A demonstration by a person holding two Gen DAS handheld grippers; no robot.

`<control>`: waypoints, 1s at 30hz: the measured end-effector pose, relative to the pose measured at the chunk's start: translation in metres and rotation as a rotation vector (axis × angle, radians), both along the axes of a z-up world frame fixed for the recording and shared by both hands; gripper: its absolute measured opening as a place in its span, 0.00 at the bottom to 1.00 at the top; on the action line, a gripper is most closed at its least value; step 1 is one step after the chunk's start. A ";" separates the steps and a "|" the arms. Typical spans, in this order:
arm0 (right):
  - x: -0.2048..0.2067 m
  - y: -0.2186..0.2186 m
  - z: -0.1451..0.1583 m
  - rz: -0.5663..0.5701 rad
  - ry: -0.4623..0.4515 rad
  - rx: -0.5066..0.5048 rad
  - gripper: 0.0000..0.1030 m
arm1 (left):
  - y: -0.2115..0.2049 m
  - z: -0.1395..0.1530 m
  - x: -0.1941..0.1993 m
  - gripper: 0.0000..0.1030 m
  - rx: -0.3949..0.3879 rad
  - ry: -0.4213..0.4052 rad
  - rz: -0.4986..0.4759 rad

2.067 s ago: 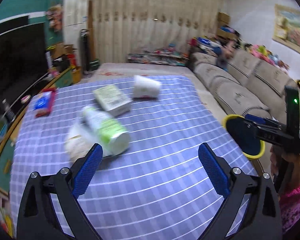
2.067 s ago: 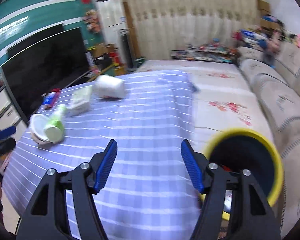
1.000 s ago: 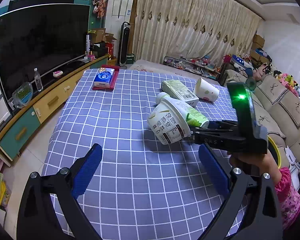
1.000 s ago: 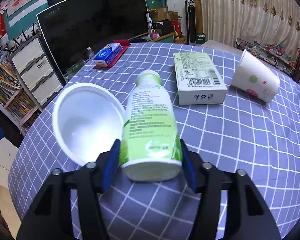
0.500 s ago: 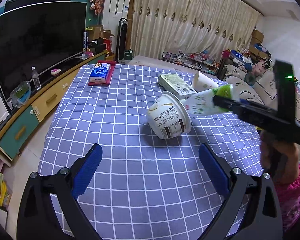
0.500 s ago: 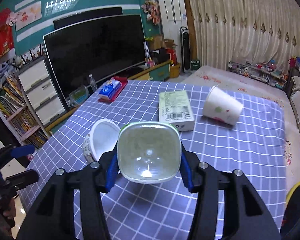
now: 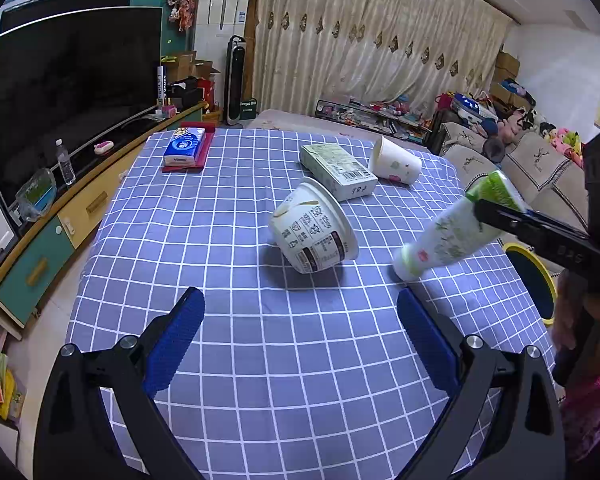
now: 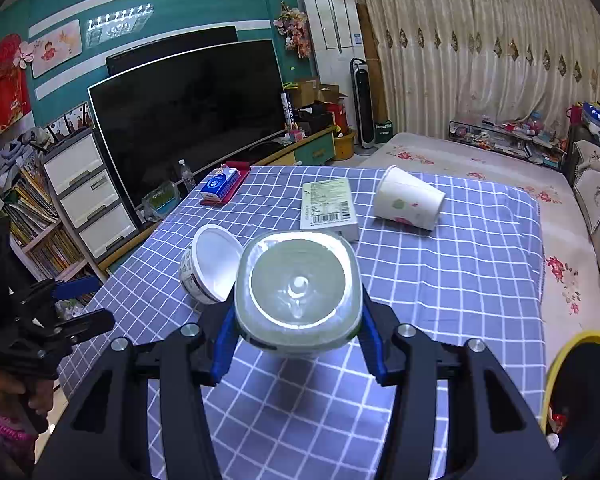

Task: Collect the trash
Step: 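Grasp the green-labelled plastic bottle with the right gripper, then carry the green-labelled bottle with the right gripper into the bin and release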

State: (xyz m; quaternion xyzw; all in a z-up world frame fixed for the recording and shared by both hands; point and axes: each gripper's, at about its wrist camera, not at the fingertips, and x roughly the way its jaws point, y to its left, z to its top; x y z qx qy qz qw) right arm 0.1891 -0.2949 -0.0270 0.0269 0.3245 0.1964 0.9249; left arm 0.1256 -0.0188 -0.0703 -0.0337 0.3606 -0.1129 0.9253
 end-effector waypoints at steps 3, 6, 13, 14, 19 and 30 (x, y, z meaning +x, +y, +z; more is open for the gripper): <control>-0.011 -0.009 0.005 -0.007 -0.002 0.004 0.48 | -0.003 0.000 0.001 0.93 0.001 0.003 -0.007; -0.021 -0.017 0.009 -0.011 -0.002 0.000 0.48 | -0.007 -0.002 0.001 0.93 0.000 0.005 -0.016; -0.040 -0.037 0.017 -0.040 -0.016 0.012 0.48 | -0.019 -0.004 0.002 0.93 0.008 0.009 -0.040; -0.043 -0.043 0.020 -0.052 -0.023 0.017 0.48 | -0.020 -0.004 0.002 0.93 0.009 0.009 -0.041; -0.060 -0.089 0.037 -0.169 -0.071 0.027 0.48 | -0.025 -0.007 0.006 0.93 0.016 0.012 -0.050; -0.057 -0.256 -0.024 -0.660 0.038 -0.110 0.48 | -0.048 -0.022 0.029 0.93 0.048 0.041 -0.055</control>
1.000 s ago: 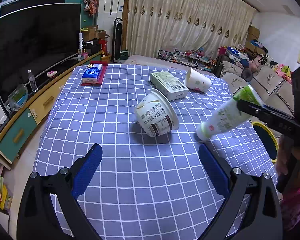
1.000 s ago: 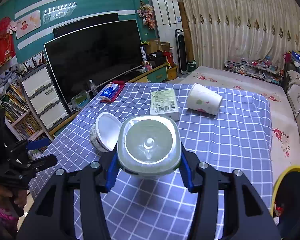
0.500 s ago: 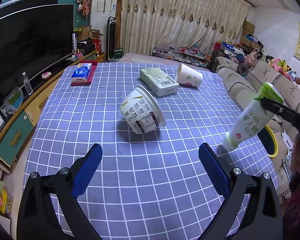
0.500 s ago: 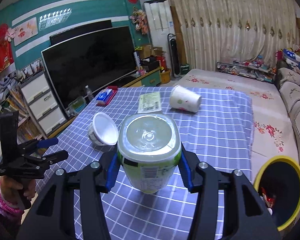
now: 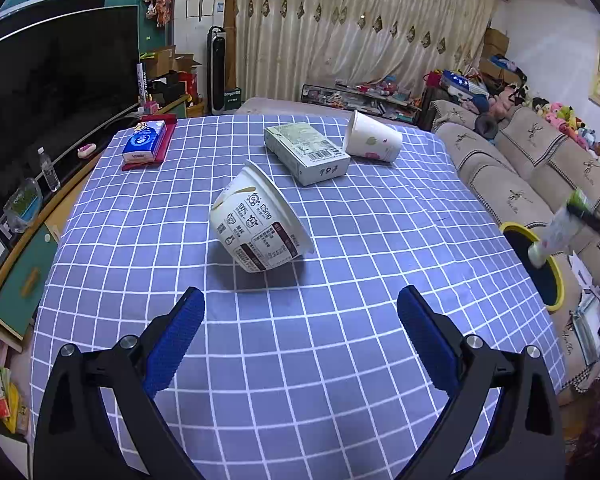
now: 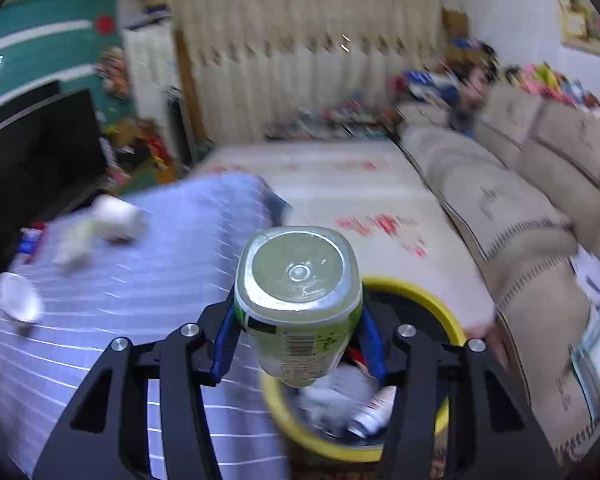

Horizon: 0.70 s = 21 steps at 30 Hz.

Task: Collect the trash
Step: 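Carry the green-labelled bottle with the right gripper into the bin and release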

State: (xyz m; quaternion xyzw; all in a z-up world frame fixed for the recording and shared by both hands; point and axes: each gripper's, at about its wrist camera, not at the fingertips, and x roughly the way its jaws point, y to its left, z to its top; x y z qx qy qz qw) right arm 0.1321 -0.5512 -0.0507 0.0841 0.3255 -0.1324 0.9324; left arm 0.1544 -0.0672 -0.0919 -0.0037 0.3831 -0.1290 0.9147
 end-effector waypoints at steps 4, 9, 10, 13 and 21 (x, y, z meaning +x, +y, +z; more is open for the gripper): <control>0.013 -0.030 -0.055 -0.067 0.119 0.021 0.48 | -0.005 -0.006 0.011 0.93 0.026 0.007 0.022; 0.016 -0.041 -0.085 -0.095 0.154 0.061 0.50 | -0.009 -0.015 0.029 0.93 0.038 0.034 0.037; 0.016 -0.040 -0.085 -0.092 0.144 0.065 0.51 | -0.010 -0.016 0.033 0.93 0.041 0.034 0.041; 0.013 -0.037 -0.079 -0.089 0.124 0.069 0.53 | -0.012 -0.019 0.044 0.93 0.048 0.036 0.051; 0.008 -0.029 -0.070 -0.063 0.103 0.075 0.54 | -0.003 -0.023 0.079 0.94 -0.015 0.071 0.152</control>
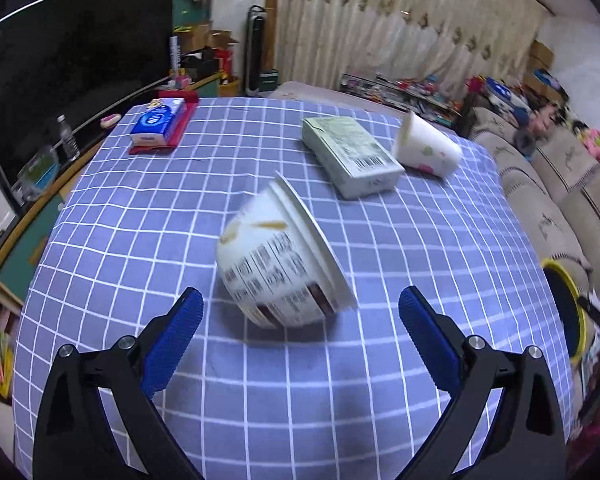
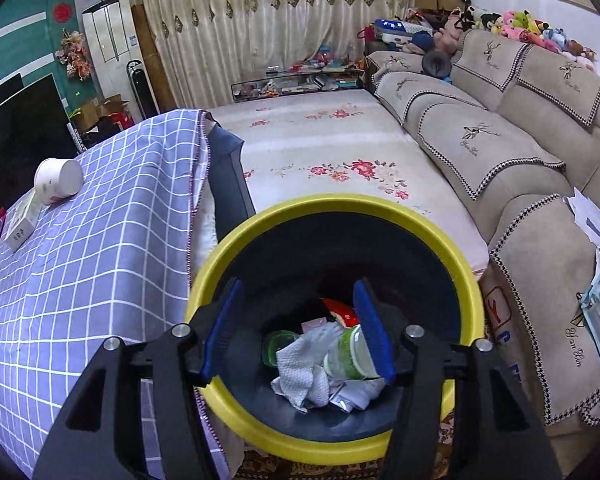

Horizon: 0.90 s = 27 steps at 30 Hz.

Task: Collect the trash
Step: 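Carry the green-labelled bottle with the right gripper into the bin and release, then grasp the white yogurt cup with the left gripper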

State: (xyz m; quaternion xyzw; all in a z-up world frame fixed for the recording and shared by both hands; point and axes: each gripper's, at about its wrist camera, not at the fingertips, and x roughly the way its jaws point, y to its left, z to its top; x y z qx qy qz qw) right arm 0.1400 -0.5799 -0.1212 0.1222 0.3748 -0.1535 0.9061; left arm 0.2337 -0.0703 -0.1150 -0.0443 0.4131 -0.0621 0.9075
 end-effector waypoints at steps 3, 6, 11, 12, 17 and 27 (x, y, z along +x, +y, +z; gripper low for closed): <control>0.002 0.002 -0.001 0.008 0.003 0.004 0.54 | -0.002 -0.001 0.009 0.94 0.031 -0.003 0.015; 0.001 0.003 -0.002 0.015 0.004 0.008 0.54 | 0.001 -0.001 0.018 0.93 0.037 0.003 0.040; 0.002 0.006 -0.001 0.020 -0.002 0.012 0.54 | 0.005 -0.007 0.027 0.69 0.047 0.029 0.054; 0.001 0.006 -0.001 0.020 -0.002 0.013 0.54 | 0.006 -0.009 0.029 0.64 0.043 0.043 0.047; 0.001 0.006 0.000 0.022 -0.004 0.016 0.54 | 0.000 -0.013 0.028 0.53 0.061 0.034 -0.003; -0.011 0.011 0.011 0.021 -0.037 0.011 0.54 | -0.046 0.013 0.004 0.51 0.083 -0.048 -0.181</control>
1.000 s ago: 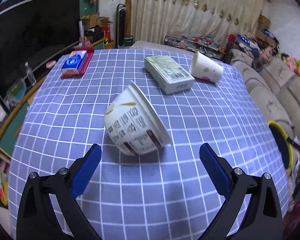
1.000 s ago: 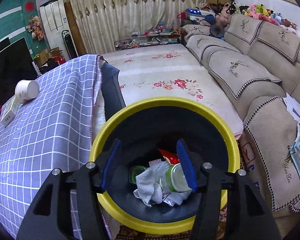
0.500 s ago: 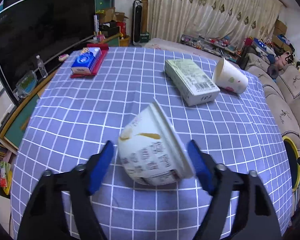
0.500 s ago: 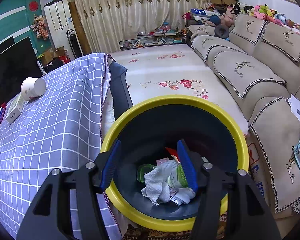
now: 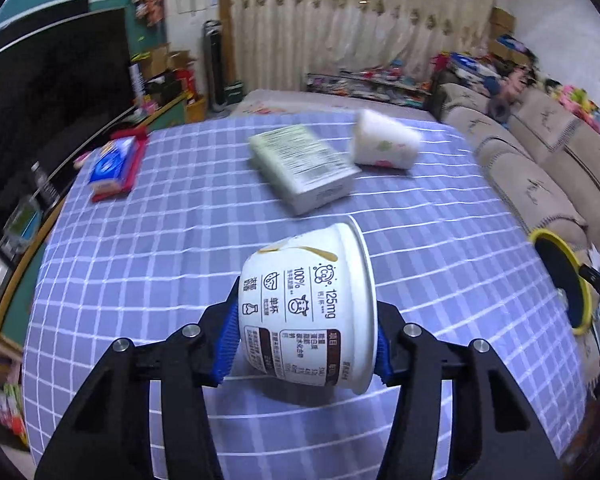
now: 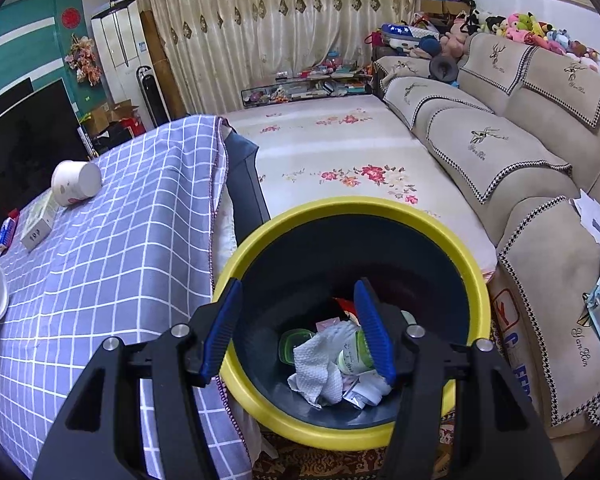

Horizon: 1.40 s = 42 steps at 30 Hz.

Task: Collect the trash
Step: 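Carry the yogurt cup with the left gripper into the bin and release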

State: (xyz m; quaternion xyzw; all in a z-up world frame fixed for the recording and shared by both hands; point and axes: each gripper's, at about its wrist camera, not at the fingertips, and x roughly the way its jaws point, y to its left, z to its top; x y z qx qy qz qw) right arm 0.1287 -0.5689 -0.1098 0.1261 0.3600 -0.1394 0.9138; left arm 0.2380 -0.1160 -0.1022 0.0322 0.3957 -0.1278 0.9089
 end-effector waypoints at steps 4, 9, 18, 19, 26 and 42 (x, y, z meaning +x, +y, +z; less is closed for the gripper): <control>-0.008 0.000 0.009 0.003 -0.018 -0.004 0.54 | -0.034 0.016 -0.008 0.51 -0.013 -0.024 -0.093; -0.022 -0.006 0.018 -0.015 -0.040 -0.022 0.54 | -0.083 0.030 -0.018 0.51 -0.020 -0.036 -0.220; -0.068 -0.036 0.032 -0.105 -0.080 -0.031 0.54 | -0.226 0.042 -0.034 0.51 -0.014 -0.032 -0.537; -0.074 -0.040 0.033 -0.115 -0.083 -0.031 0.54 | -0.245 0.042 -0.036 0.51 -0.010 -0.035 -0.570; -0.110 -0.064 0.035 -0.188 -0.092 -0.025 0.54 | -0.359 0.021 -0.048 0.51 0.009 0.020 -0.750; -0.122 -0.072 0.029 -0.197 -0.084 0.004 0.57 | -0.373 0.004 -0.024 0.79 -0.005 0.024 -0.685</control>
